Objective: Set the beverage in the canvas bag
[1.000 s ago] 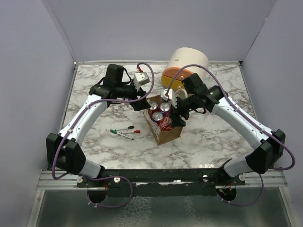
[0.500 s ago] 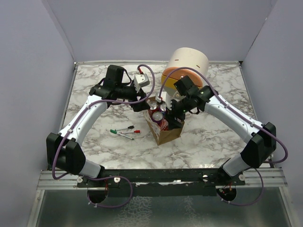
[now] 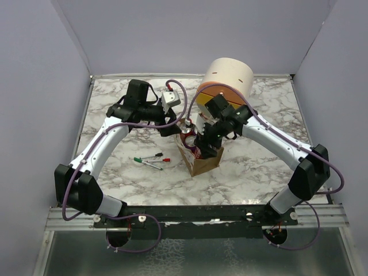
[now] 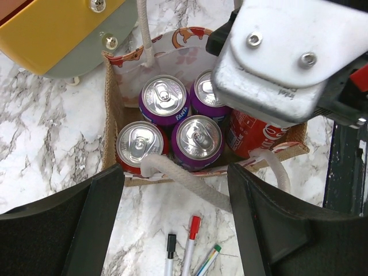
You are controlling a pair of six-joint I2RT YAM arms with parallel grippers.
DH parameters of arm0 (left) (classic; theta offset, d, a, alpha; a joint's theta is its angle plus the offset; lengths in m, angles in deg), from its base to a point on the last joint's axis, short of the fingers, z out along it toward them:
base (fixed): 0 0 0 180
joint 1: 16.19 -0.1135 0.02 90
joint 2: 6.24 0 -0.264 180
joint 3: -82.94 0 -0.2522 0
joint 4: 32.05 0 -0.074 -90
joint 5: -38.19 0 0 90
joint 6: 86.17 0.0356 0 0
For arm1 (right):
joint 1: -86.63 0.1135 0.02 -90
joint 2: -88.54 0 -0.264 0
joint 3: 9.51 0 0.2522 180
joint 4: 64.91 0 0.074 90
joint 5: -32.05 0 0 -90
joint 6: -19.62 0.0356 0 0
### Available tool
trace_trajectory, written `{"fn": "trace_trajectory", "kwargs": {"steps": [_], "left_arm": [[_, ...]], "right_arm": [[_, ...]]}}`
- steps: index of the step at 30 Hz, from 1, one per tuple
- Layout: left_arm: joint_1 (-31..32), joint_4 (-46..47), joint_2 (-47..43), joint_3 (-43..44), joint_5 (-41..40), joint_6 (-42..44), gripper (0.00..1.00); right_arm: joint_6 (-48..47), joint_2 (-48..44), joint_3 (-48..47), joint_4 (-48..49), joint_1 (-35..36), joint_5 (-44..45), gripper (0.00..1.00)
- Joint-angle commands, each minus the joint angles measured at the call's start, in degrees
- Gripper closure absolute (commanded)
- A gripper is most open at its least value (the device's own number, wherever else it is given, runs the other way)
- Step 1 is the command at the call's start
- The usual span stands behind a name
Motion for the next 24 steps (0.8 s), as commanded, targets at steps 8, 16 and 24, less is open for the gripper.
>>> {"fn": "trace_trajectory", "kwargs": {"steps": [8, 16, 24], "left_arm": [[-0.8, -0.6, -3.5, -1.7, 2.6, 1.7, 0.26], [-1.0, -0.5, -3.9, -2.1, 3.0, 1.7, 0.26], [-1.2, -0.5, -4.3, -2.4, 3.0, 1.9, 0.26]], "right_arm": [[4.1, 2.0, -1.8, 0.8, 1.7, -2.0, 0.61], [4.9, 2.8, 0.0, 2.7, 2.2, -0.3, 0.59], [5.1, 3.1, 2.4, 4.6, 2.6, -0.9, 0.54]]}}
